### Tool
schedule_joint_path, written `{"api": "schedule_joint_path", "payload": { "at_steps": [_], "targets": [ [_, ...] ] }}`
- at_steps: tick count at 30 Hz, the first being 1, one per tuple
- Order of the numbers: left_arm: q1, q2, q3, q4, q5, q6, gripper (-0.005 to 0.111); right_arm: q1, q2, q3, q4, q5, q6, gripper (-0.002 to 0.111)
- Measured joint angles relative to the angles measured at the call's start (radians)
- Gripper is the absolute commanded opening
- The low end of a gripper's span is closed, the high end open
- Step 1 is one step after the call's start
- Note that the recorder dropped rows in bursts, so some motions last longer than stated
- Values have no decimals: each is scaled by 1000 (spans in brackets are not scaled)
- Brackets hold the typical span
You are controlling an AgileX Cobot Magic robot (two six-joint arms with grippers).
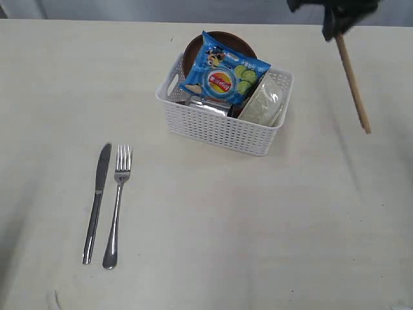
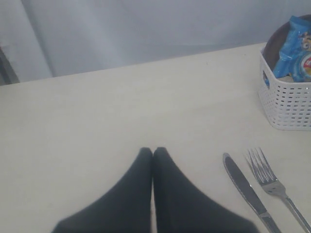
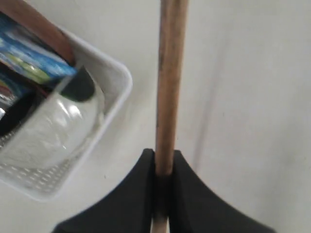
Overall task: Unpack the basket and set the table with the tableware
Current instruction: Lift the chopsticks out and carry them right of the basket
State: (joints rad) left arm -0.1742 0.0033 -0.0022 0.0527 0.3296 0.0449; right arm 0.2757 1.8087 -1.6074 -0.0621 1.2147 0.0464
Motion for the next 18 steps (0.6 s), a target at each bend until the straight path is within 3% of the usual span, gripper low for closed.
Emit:
{"api": "schedule_joint_path", "payload": {
  "at_steps": [8, 18],
  "targets": [
    [0, 0, 0, 0, 0, 0, 0, -157, 0, 353, 72, -76, -41, 0],
    [0, 0, 0, 0, 0, 0, 0, -179, 31, 521, 96, -326, -67, 0]
  ]
}}
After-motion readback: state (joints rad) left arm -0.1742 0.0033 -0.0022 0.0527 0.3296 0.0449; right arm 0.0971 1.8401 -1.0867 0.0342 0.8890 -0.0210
